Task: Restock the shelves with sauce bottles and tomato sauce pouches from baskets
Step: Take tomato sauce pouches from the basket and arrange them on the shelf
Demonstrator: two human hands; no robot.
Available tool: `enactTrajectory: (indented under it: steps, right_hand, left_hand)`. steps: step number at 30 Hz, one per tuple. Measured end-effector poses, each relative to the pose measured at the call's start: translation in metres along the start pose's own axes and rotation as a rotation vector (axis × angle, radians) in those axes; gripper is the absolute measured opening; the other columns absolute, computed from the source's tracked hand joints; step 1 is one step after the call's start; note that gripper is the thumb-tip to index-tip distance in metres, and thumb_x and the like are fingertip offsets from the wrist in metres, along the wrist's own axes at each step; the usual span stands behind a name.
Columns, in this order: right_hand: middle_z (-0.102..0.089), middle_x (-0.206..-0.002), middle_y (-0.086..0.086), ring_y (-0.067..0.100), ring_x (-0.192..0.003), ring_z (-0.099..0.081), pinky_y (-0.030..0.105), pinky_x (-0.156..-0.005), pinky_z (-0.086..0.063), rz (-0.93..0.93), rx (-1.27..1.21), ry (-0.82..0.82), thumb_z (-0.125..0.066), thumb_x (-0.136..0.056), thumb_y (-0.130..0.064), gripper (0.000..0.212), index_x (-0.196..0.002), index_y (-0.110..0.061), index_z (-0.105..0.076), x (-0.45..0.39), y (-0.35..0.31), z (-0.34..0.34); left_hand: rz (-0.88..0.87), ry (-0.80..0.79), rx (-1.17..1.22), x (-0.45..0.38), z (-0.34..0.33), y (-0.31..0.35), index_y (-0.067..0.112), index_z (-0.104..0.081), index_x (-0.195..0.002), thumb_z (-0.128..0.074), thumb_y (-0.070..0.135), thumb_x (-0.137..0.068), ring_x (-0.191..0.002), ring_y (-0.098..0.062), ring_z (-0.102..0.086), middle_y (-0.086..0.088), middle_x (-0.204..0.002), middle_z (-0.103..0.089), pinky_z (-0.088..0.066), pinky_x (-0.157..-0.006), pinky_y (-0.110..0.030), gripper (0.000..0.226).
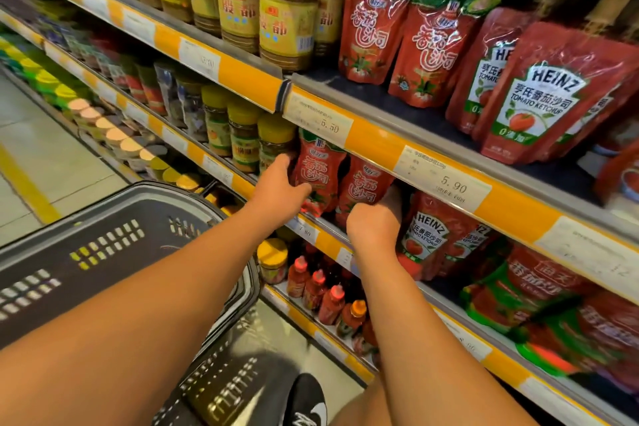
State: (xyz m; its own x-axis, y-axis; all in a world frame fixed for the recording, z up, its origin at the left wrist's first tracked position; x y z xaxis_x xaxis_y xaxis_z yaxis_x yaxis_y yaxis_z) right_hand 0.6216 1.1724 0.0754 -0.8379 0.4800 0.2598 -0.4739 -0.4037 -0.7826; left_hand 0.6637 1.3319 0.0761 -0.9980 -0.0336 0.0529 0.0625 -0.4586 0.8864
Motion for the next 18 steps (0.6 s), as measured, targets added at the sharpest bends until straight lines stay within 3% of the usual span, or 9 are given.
enactTrajectory:
  steps: [2, 4, 6, 9, 12, 15, 18]
  right_hand:
    - [-0.056, -0.106, 0.013, 0.031, -0.090, -0.053, 0.040, -0.076, -0.049, 0.021, -0.141, 0.084, -0.049, -0.098, -0.001, 0.021, -0.118, -0.001, -0.055, 0.009, -0.006, 0.006]
    - [-0.060, -0.109, 0.014, 0.033, -0.089, -0.058, 0.040, -0.072, -0.052, 0.081, -0.150, 0.126, -0.052, -0.092, -0.006, 0.032, -0.124, -0.002, -0.051, 0.011, -0.006, 0.005]
    - [-0.060, -0.095, 0.013, 0.031, -0.077, -0.055, 0.034, -0.062, -0.043, 0.122, -0.143, 0.095, -0.053, -0.085, -0.012, 0.025, -0.109, -0.004, -0.053, 0.017, -0.007, 0.002]
    - [-0.053, -0.080, 0.010, 0.027, -0.065, -0.046, 0.037, -0.059, -0.040, 0.155, -0.144, 0.093, -0.055, -0.080, -0.016, 0.015, -0.083, -0.009, -0.043, 0.027, -0.009, 0.005]
    - [-0.056, -0.086, 0.011, 0.028, -0.069, -0.050, 0.037, -0.059, -0.043, 0.204, -0.149, 0.095, -0.060, -0.083, -0.018, 0.018, -0.088, -0.007, -0.046, 0.040, -0.011, 0.013]
    - [-0.058, -0.104, 0.008, 0.029, -0.088, -0.060, 0.047, -0.076, -0.056, 0.243, -0.114, 0.109, -0.066, -0.087, -0.021, 0.030, -0.105, -0.012, -0.045, 0.058, -0.009, 0.026]
    - [-0.055, -0.113, 0.001, 0.021, -0.096, -0.060, 0.045, -0.081, -0.055, 0.288, -0.135, 0.048, -0.070, -0.086, -0.021, 0.040, -0.112, -0.025, -0.040, 0.068, 0.003, 0.031]
  left_hand:
    - [-0.011, 0.013, -0.005, 0.004, 0.003, -0.003, 0.013, -0.025, -0.161, -0.066, 0.021, -0.102, -0.147, -0.028, -0.039, -0.005, -0.164, -0.036, -0.041, -0.108, -0.038, 0.072]
    - [-0.024, 0.034, 0.025, 0.009, 0.006, -0.009, 0.018, -0.025, -0.160, -0.068, 0.023, -0.100, -0.146, -0.026, -0.042, -0.005, -0.161, -0.039, -0.043, -0.114, -0.047, 0.074]
    - [-0.026, 0.062, 0.040, 0.015, 0.008, -0.014, 0.020, -0.036, -0.152, -0.070, 0.022, -0.099, -0.136, -0.024, -0.050, -0.005, -0.147, -0.049, -0.048, -0.105, -0.044, 0.063]
    - [-0.055, 0.056, 0.004, 0.026, 0.008, -0.020, 0.021, -0.049, -0.129, -0.071, 0.022, -0.098, -0.119, -0.021, -0.055, -0.002, -0.130, -0.051, -0.049, -0.090, -0.039, 0.038]
    - [-0.056, 0.015, -0.007, 0.031, 0.007, -0.026, 0.021, -0.055, -0.113, -0.070, 0.022, -0.098, -0.091, -0.020, -0.051, -0.003, -0.115, -0.056, -0.052, -0.081, -0.045, 0.021]
    - [-0.057, -0.031, -0.012, 0.031, 0.006, -0.033, 0.026, -0.059, -0.107, -0.068, 0.021, -0.099, -0.070, -0.010, -0.043, -0.003, -0.102, -0.058, -0.043, -0.066, -0.033, 0.013]
    - [-0.066, -0.063, -0.039, 0.030, 0.006, -0.035, 0.031, -0.060, -0.104, -0.066, 0.021, -0.100, -0.069, -0.008, -0.039, -0.001, -0.101, -0.057, -0.044, -0.071, -0.037, 0.012]
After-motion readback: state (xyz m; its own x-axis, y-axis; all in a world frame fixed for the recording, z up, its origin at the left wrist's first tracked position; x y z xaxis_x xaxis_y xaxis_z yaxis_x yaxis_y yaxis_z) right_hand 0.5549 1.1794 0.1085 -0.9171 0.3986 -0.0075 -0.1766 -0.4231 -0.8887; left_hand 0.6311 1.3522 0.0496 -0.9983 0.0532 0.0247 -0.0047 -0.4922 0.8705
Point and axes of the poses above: each hand's wrist, its own x-axis away from the middle knuckle, its own z-axis out of the back of the hand, y = z × x, the point moved 3 cm from there along -x, towards the middle knuckle
